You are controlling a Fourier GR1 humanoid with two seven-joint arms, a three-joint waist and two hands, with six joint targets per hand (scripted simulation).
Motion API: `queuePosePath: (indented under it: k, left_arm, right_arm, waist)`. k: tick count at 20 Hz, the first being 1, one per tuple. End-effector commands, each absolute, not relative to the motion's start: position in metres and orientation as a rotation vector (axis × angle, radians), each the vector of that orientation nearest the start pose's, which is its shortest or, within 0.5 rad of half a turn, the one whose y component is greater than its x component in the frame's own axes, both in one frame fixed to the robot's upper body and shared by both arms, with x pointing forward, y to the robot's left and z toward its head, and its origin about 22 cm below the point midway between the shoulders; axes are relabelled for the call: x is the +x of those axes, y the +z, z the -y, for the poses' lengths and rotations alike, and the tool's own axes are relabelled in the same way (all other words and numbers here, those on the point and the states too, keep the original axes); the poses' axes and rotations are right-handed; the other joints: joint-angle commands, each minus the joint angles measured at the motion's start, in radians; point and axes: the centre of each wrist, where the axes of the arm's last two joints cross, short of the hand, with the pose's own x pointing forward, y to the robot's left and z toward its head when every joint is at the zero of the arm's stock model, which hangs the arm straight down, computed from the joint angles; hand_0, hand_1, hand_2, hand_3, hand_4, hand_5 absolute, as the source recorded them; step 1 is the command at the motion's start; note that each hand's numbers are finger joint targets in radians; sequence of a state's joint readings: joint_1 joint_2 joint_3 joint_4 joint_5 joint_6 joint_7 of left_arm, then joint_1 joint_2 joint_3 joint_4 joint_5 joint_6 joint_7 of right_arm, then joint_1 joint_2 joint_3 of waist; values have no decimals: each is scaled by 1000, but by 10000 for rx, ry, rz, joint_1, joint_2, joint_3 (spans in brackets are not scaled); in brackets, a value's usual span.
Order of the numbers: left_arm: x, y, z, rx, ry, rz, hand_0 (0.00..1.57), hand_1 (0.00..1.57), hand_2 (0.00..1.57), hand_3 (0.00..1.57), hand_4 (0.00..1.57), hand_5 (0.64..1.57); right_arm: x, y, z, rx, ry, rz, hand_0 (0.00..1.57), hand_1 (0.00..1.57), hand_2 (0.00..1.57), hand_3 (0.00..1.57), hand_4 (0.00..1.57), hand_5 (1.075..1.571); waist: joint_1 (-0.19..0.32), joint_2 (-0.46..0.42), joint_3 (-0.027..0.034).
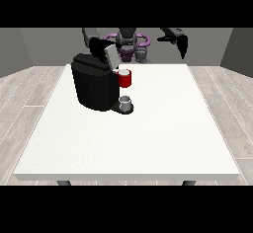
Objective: Insert the coffee pod into the coffee machine and close the lid
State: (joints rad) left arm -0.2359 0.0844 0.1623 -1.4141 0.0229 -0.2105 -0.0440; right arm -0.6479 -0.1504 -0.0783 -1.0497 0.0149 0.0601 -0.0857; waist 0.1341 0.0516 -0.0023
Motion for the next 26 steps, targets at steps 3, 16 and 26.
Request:
queuePosePath:
  k: [3, 16, 26]
  left_arm:
    - [311, 35, -278, -523, -1153, 17084, 0, 0, 0, 0, 0, 1571]
    - [308, 21, -272, -457, -1049, 16756, 0, 0, 0, 0, 121, 1571]
    - [300, 15, -260, -456, -929, 16622, 0, 0, 0, 0, 182, 1571]
  right_arm:
    - [397, 82, 194, 341, 3262, 17598, 0, 0, 0, 0, 0, 1571]
    - [413, 122, 172, -308, 4931, 17811, 0, 0, 0, 0, 124, 1571]
    - [392, 84, 141, 1564, 4980, 17659, 0, 0, 0, 0, 132, 1571]
  waist:
    - [-212, 493, 22]
    - [-78, 248, 22]
    - [-372, -761, 26]
